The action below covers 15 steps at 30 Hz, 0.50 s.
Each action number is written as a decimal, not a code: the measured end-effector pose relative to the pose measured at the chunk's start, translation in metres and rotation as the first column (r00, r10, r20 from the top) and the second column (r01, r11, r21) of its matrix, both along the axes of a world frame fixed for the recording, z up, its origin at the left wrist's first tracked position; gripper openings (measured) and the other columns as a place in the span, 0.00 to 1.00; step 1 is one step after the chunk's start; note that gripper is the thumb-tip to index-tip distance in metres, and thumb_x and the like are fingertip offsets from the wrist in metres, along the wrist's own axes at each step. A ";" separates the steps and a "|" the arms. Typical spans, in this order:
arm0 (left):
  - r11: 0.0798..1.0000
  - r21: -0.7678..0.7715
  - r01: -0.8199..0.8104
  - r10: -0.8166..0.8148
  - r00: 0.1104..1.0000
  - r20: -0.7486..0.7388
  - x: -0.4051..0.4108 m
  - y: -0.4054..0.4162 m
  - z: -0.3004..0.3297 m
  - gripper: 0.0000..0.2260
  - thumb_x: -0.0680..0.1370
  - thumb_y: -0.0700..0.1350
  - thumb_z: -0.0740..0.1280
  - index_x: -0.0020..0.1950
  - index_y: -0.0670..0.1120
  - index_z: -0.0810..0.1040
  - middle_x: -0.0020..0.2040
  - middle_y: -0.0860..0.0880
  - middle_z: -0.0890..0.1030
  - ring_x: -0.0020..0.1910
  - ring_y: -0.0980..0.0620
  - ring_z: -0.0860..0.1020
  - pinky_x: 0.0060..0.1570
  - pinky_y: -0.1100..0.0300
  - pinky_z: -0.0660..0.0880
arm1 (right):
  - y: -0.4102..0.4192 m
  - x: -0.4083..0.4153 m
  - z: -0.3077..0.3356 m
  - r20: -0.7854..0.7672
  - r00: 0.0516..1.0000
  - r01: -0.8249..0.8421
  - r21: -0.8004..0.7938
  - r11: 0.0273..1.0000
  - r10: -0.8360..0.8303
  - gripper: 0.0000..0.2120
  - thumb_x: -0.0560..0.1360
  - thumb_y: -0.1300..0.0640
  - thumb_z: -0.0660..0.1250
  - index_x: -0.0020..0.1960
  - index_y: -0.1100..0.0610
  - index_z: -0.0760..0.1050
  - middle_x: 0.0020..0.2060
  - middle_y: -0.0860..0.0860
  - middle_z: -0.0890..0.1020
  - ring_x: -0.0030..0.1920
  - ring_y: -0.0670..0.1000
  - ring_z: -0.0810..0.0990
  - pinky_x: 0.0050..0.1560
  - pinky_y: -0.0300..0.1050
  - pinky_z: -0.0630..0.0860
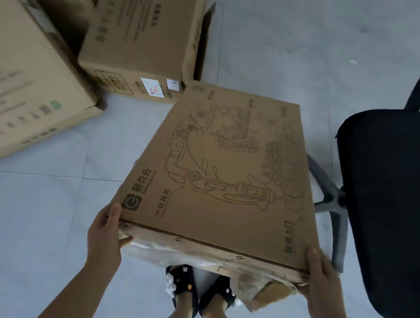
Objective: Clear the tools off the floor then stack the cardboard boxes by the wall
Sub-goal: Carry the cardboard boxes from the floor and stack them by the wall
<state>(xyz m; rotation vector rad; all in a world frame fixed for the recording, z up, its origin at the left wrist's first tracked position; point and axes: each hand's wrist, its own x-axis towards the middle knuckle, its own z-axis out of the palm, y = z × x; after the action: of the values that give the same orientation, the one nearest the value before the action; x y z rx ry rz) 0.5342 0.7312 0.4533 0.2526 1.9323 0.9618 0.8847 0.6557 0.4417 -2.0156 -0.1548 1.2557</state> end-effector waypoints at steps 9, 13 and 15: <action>0.965 0.028 -0.261 0.262 0.964 -0.043 -0.027 -0.115 0.173 0.08 0.80 0.50 0.62 0.57 0.50 0.75 0.54 0.51 0.77 0.58 0.47 0.75 0.51 0.46 0.76 | -0.022 -0.022 0.165 -0.016 0.964 -0.265 0.031 0.964 0.266 0.16 0.80 0.51 0.59 0.65 0.53 0.73 0.51 0.53 0.81 0.48 0.55 0.80 0.40 0.51 0.79; 0.913 0.088 -0.398 0.404 0.912 -0.066 -0.027 -0.174 0.231 0.07 0.80 0.50 0.62 0.55 0.51 0.75 0.51 0.52 0.77 0.58 0.48 0.75 0.54 0.44 0.77 | -0.027 -0.031 0.223 0.026 0.903 -0.428 0.111 0.897 0.428 0.14 0.80 0.52 0.58 0.62 0.55 0.74 0.44 0.51 0.80 0.38 0.48 0.80 0.29 0.41 0.74; 0.876 0.135 -0.464 0.475 0.877 -0.066 -0.023 -0.208 0.257 0.07 0.80 0.50 0.61 0.54 0.51 0.75 0.50 0.52 0.77 0.57 0.48 0.75 0.54 0.43 0.77 | -0.027 -0.037 0.248 0.040 0.869 -0.492 0.179 0.852 0.493 0.12 0.81 0.53 0.58 0.61 0.52 0.74 0.46 0.50 0.81 0.44 0.49 0.79 0.31 0.41 0.77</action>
<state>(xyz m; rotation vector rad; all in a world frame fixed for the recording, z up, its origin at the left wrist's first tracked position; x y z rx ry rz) 0.5112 0.5230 0.7099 -0.1209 2.0758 1.4045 0.8474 0.6283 0.6900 -1.8671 -0.8030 1.4926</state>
